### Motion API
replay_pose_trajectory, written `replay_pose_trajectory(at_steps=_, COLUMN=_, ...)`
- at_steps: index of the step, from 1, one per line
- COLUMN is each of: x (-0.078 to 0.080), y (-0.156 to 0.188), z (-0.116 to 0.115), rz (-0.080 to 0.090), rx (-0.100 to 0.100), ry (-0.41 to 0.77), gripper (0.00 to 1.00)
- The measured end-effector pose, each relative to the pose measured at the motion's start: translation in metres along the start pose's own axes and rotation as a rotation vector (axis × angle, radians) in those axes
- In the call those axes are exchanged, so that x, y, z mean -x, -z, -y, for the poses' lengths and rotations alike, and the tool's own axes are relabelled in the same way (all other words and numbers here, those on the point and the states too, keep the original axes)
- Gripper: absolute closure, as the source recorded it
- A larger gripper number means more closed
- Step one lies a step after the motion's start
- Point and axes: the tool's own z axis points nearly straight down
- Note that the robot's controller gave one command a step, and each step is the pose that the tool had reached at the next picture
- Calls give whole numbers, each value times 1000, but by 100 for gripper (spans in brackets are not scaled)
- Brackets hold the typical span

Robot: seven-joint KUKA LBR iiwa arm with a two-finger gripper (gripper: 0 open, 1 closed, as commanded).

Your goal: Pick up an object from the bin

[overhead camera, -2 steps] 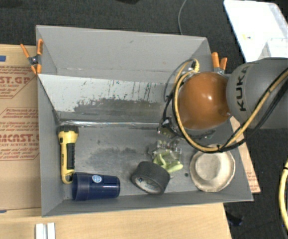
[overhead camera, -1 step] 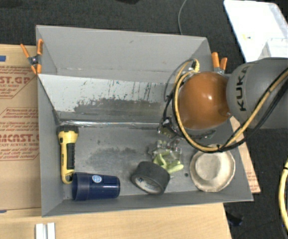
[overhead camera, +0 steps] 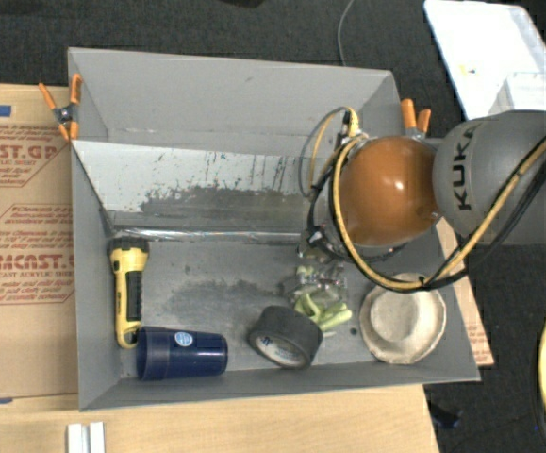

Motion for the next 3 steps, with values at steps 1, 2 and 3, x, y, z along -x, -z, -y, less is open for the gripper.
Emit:
replay_pose_trajectory(at_steps=1, x=-5, y=0, z=-13, rz=1, rx=-2, ry=316, gripper=100)
replay_pose_trajectory(at_steps=2, x=2, y=36, z=-14, rz=2, rx=1, ry=434, gripper=100)
replay_pose_trajectory(at_steps=3, x=2, y=78, z=-11, rz=4, rx=4, ry=520, gripper=100)
